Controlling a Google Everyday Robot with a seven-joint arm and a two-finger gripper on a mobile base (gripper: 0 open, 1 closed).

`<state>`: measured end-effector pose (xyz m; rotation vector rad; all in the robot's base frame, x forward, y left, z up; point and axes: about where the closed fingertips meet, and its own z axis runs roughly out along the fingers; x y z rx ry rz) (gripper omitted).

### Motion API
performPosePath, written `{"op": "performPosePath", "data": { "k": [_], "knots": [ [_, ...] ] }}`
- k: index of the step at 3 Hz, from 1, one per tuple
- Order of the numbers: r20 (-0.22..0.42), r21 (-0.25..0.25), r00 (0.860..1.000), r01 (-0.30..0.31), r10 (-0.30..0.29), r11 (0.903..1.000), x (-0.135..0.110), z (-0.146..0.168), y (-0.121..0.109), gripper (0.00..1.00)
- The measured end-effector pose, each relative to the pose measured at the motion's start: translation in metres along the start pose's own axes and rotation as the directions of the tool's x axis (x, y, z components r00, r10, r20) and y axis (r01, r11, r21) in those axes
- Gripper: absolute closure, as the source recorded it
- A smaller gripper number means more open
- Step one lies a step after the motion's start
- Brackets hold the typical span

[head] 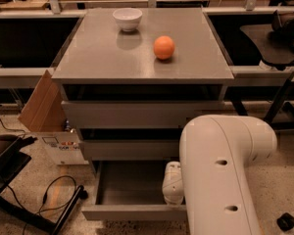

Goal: Open bottom drawer

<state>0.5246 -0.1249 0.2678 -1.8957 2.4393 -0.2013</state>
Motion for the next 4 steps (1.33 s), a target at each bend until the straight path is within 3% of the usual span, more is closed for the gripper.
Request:
{"op": "performPosePath", "data": {
  "k": [1, 2, 3, 4],
  "knots": [
    [0.000, -0.001, 1.000, -0.001, 0.001, 1.0000, 0.000, 0.001, 0.001, 0.82],
    [0.029, 0.013, 1.000, -0.005, 0.005, 0.9999, -0.003, 0.007, -0.013, 0.59],
    [0.058, 0.052, 0.998, 0.005, -0.008, 0.9986, -0.010, 0.014, -0.040, 0.61],
    [0.073, 0.060, 0.997, 0.008, -0.012, 0.9982, -0.015, 0.031, -0.059, 0.84]
  ]
}}
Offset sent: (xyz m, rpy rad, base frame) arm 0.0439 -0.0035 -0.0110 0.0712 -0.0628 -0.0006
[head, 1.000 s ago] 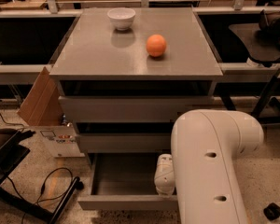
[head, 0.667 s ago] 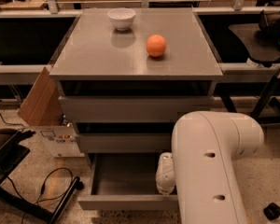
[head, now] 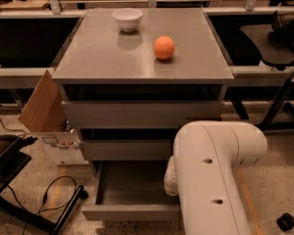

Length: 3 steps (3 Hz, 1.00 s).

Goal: Open bottom drawer

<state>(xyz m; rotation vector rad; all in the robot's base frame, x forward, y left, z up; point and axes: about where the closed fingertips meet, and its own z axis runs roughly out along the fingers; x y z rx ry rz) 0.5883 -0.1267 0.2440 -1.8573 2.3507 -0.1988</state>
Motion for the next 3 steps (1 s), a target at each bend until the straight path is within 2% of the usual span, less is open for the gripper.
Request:
{"op": "performPosePath", "data": {
  "k": [1, 2, 3],
  "knots": [
    [0.014, -0.019, 1.000, -0.012, 0.012, 0.9998, 0.001, 0.025, -0.004, 1.00],
    [0.025, -0.044, 0.999, -0.026, 0.027, 0.9987, 0.004, 0.050, -0.003, 1.00],
    [0.042, -0.092, 0.997, -0.058, 0.062, 0.9941, 0.013, 0.072, 0.013, 1.00]
  ]
}}
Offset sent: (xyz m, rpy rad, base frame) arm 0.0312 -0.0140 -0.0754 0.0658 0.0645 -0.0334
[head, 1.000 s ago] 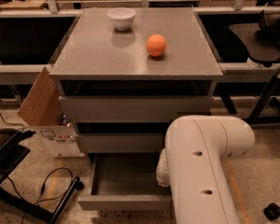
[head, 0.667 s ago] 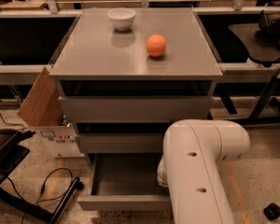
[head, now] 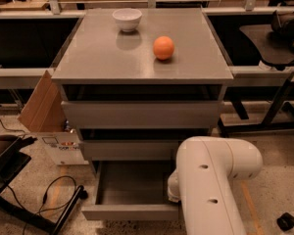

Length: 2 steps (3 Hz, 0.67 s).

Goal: Open bottom drawer

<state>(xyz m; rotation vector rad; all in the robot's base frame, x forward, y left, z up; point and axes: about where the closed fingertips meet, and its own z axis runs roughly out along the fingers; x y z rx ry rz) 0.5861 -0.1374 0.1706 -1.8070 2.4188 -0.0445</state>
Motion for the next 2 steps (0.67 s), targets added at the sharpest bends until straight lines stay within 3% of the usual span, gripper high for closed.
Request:
{"op": "performPosePath", "data": {
  "k": [2],
  "knots": [
    [0.005, -0.139, 0.997, -0.073, 0.074, 0.9877, 0.033, 0.007, 0.050, 1.00]
  ]
}}
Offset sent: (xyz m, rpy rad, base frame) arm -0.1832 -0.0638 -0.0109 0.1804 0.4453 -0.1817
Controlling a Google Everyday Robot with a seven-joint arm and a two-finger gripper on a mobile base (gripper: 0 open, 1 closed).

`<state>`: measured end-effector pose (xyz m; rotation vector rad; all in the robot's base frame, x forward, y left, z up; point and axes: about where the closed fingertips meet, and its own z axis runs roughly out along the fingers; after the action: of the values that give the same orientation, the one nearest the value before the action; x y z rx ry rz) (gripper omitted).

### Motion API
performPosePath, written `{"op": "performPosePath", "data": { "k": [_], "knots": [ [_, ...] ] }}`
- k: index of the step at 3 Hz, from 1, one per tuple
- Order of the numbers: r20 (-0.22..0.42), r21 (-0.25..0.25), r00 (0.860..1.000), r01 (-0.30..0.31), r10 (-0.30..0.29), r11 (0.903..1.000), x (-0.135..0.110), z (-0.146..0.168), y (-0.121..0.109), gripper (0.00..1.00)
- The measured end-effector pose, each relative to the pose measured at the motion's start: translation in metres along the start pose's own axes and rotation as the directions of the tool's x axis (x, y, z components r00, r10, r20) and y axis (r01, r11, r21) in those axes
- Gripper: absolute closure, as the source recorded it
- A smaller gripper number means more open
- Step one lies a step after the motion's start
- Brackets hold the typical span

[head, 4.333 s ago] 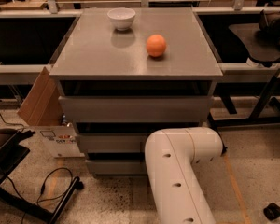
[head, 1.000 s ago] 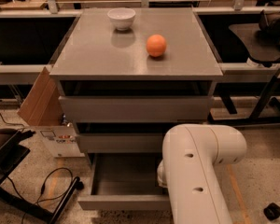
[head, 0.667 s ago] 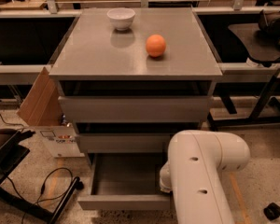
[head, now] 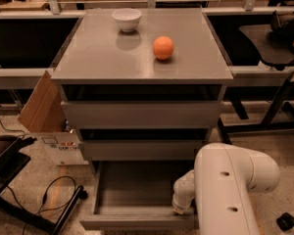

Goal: Open bottom drawer

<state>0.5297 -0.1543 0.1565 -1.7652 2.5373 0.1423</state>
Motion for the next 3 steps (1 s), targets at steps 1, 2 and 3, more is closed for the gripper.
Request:
{"op": "performPosePath", "data": {
  "k": [1, 2, 3],
  "knots": [
    [0.000, -0.076, 1.000, -0.027, 0.027, 0.9968, 0.018, -0.003, 0.028, 1.00],
    [0.000, -0.112, 0.999, -0.038, 0.038, 0.9930, 0.024, -0.004, 0.039, 1.00],
    [-0.009, -0.181, 0.998, -0.066, 0.066, 0.9813, 0.043, 0.000, 0.071, 1.00]
  ]
}}
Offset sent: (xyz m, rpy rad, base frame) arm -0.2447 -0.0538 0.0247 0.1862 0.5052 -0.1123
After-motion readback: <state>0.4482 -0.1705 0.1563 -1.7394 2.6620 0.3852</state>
